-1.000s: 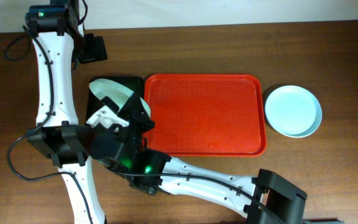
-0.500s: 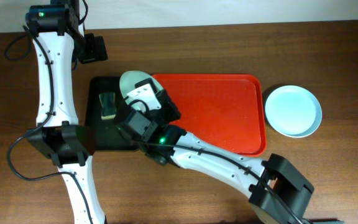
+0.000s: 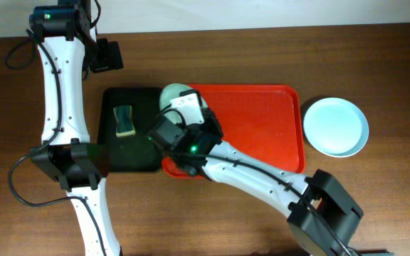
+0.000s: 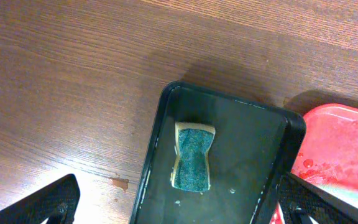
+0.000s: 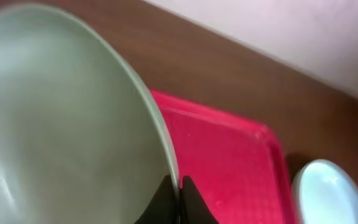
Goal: Clean dirty plates on tray and stack at the side
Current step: 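Carry the pale green plate with the right gripper to the right plate stack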
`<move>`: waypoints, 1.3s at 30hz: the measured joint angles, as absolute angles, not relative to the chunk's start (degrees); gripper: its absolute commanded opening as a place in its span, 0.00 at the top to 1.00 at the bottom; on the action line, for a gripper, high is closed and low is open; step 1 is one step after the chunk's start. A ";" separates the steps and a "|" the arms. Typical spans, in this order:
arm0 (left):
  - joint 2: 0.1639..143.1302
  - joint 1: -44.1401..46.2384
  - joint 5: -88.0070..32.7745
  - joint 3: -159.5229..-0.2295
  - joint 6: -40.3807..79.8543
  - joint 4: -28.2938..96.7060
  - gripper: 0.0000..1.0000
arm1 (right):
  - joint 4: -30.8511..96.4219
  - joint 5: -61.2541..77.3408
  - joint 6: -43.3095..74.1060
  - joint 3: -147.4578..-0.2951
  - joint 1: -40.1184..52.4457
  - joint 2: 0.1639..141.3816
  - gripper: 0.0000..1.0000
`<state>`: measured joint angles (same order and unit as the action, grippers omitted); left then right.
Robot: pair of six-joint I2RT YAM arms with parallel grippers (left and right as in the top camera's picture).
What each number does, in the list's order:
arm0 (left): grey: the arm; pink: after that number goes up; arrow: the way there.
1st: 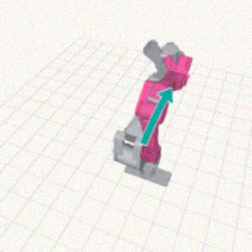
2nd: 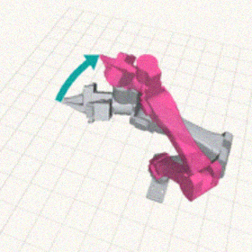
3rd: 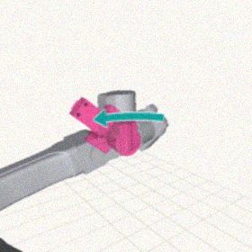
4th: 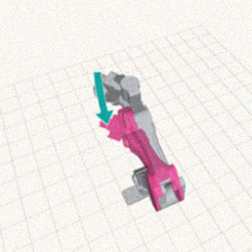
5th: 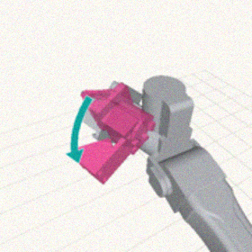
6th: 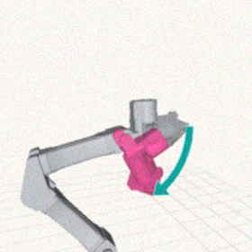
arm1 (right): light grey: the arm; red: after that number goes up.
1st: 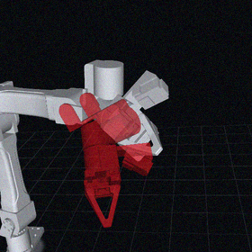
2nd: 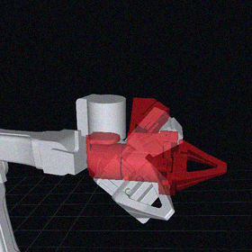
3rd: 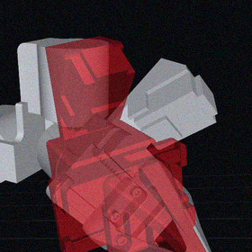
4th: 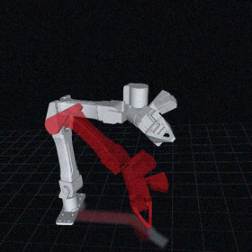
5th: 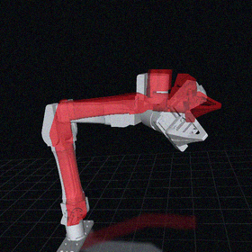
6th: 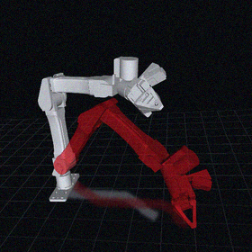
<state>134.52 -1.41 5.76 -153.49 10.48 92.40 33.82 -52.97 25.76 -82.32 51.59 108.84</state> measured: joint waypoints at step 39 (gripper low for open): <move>134.52 -1.41 5.76 -153.49 10.48 92.40 0.01 | 61.71 -14.33 44.27 -82.39 -3.29 98.78 0.96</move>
